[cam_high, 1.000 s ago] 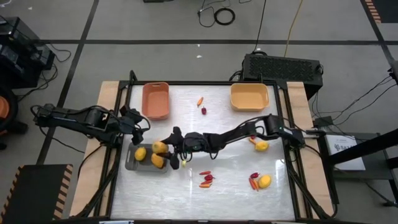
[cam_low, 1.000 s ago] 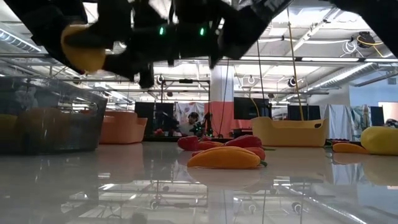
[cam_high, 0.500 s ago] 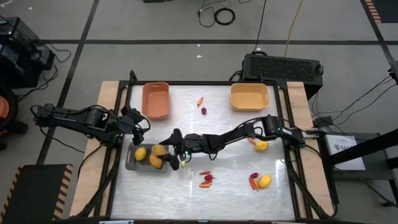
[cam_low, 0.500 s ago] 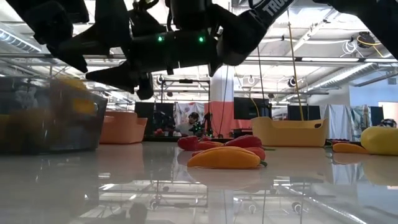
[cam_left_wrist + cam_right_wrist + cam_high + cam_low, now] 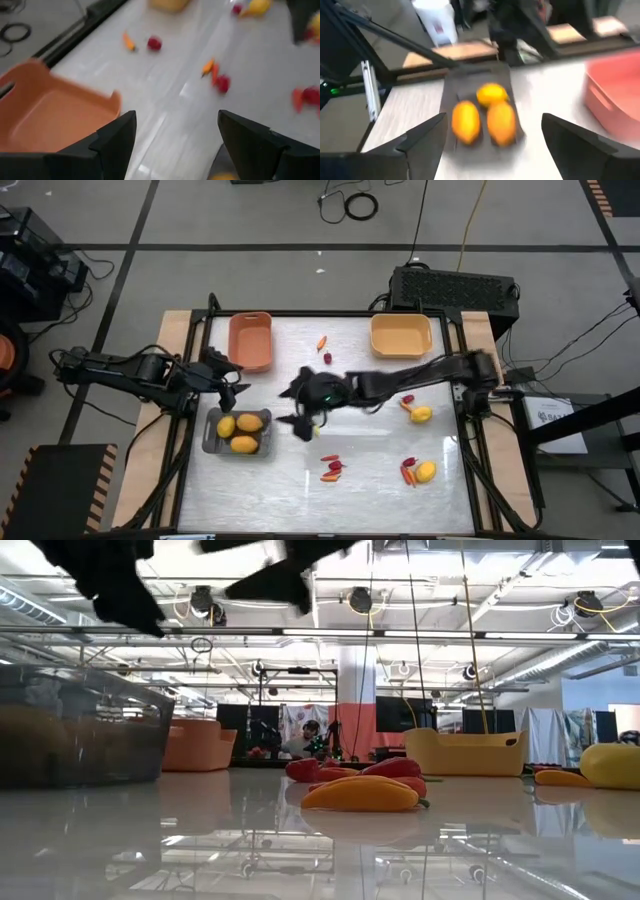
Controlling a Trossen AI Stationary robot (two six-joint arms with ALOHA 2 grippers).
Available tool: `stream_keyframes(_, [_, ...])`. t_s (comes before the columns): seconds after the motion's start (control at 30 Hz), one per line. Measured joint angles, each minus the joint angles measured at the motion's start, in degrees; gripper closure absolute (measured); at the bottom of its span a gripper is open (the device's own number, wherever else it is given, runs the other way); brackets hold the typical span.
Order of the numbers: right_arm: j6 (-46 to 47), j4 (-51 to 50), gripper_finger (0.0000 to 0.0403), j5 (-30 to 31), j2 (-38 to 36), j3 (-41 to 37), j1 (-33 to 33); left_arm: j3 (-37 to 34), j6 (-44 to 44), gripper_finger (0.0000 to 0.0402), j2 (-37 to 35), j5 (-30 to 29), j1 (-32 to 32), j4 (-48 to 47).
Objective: Sort produce into baskets
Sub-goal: Put the yellow lemon into the black bin
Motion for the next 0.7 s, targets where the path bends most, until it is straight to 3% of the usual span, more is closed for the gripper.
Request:
stream_keyframes(0.33, [21.9,-46.4,0.0089,0.0,-17.1,0.0,2.2,0.0,7.8,0.0116,3.4,4.7,0.0,20.1])
stream_keyframes(0.53, [19.8,-70.1,0.0089,-0.3,-19.5,0.0,11.5,0.0,12.7,0.0116,8.3,5.1,0.2,25.8])
stream_keyframes(0.7, [14.7,-76.6,0.0089,-6.5,-19.1,-0.1,19.7,0.0,14.9,0.0116,13.6,6.8,0.2,31.4])
